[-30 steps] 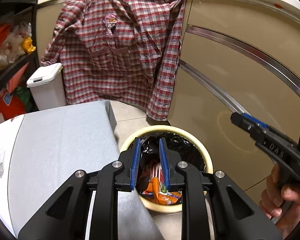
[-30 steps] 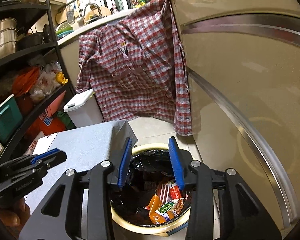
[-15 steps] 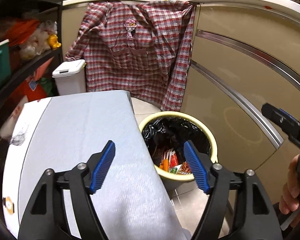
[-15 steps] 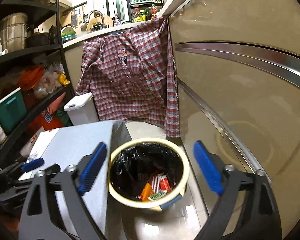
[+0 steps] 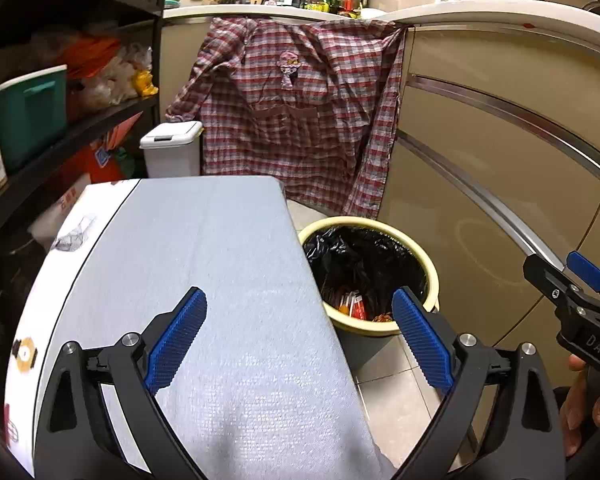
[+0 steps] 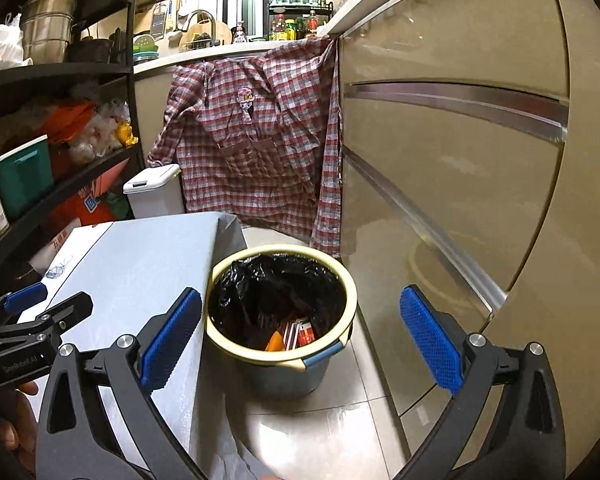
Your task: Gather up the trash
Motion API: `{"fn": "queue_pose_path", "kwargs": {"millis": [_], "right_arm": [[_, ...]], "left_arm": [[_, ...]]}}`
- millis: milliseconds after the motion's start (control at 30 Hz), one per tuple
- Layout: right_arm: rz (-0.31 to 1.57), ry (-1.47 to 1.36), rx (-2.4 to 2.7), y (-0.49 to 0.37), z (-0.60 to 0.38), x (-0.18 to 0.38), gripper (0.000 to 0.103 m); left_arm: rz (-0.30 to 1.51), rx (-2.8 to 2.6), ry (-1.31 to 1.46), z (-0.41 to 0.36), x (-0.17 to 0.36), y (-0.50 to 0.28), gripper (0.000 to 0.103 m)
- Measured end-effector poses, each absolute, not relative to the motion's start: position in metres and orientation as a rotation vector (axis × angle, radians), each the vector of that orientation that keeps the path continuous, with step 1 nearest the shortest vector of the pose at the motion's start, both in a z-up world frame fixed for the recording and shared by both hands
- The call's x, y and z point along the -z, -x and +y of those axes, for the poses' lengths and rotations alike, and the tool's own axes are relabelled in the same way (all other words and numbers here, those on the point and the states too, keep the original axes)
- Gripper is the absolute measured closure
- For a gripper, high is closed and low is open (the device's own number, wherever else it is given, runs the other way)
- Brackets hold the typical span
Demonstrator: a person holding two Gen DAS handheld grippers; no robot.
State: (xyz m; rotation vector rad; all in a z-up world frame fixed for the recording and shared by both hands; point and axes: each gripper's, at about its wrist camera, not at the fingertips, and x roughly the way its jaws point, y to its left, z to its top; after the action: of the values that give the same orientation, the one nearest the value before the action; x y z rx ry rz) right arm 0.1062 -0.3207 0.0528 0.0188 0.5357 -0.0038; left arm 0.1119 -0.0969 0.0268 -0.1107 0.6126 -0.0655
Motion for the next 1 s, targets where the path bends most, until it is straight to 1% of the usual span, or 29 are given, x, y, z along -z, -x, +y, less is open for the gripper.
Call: {"fn": "queue_pose_path", "kwargs": {"millis": [267,300,367,1000], "right_arm": [[0.570,0.017,-0.001,-0.112,-0.316,-0.036,0.005],[0.571,0.021,-0.001,-0.112,-0.315,-0.036,0.005],[0.573,0.025,-0.003,-0.114,-0.313,-0.035,0.005],[0.574,0.056,0.004,-0.121,-0.310,-0.033,0.005]], "left_arm": [[0.633,0.044,0.086,-0.094,-0.010,-0.113,0.011],[0.635,0.042,0.081,-0.095,-0.008,-0.114,0.009],[0.641,0.048,0.090,-0.096,-0.006,-0.115,0.008],[0.619,0.046,0.084,-0.094,-0.010,-0.111,0.008]]}}
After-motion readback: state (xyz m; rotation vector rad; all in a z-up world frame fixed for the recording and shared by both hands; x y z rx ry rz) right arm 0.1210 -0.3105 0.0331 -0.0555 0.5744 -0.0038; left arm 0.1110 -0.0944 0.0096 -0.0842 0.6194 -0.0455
